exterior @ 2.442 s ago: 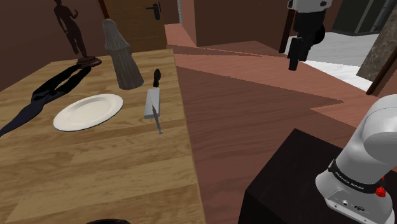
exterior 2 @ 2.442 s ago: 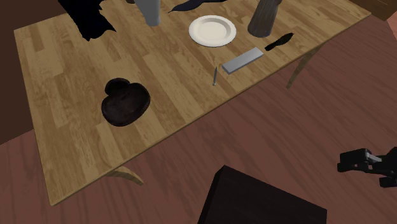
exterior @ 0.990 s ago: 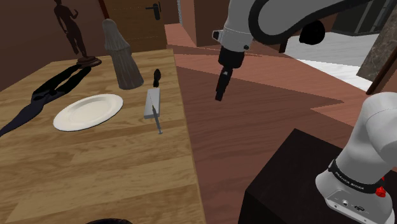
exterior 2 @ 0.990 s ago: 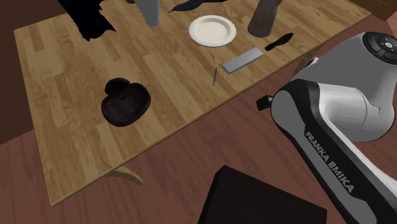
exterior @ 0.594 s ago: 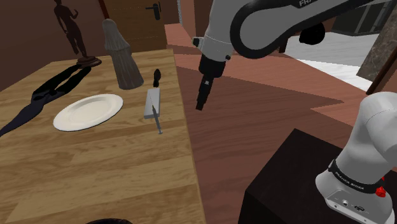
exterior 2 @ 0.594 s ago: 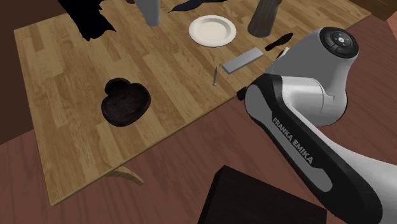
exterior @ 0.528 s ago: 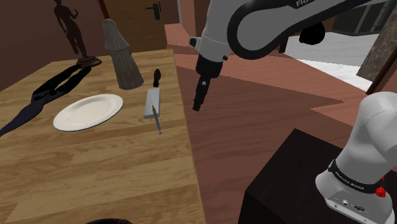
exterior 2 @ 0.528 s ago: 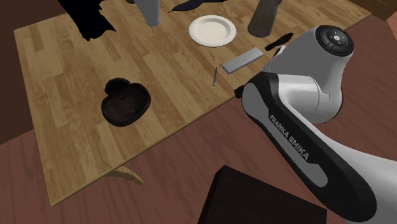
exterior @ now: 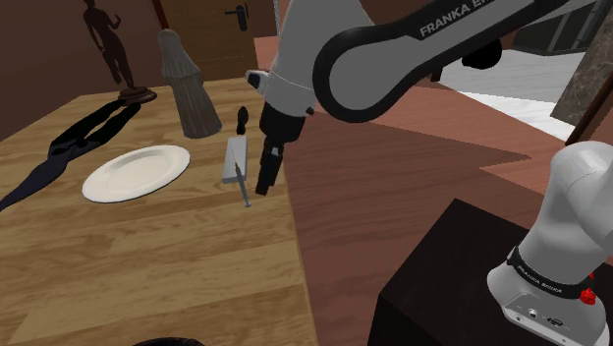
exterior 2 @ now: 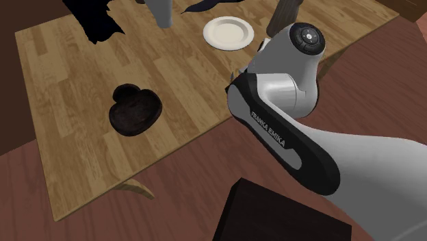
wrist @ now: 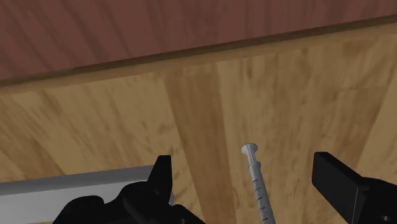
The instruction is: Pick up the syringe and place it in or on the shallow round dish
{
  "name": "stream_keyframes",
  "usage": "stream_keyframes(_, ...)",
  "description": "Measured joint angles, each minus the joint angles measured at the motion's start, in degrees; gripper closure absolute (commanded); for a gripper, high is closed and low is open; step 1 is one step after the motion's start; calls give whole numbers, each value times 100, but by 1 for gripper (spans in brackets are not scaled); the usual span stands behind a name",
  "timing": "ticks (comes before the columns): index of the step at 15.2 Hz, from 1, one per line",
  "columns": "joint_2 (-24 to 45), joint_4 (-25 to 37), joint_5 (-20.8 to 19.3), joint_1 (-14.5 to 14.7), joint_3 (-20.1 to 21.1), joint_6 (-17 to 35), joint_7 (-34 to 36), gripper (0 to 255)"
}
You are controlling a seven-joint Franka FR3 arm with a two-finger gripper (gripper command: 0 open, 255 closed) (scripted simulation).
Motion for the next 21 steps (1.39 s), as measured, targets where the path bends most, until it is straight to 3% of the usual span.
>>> stream_keyframes(9, 664, 221, -127, 133, 145, 602, -17, 0)
stream_keyframes(16, 755, 238, -159, 143, 151, 679, 7, 0)
stream_keyframes(17, 756, 238, -159, 143, 151, 679, 7, 255)
stream_keyframes(21, 752, 242, -158, 144, 153, 679, 7, 255)
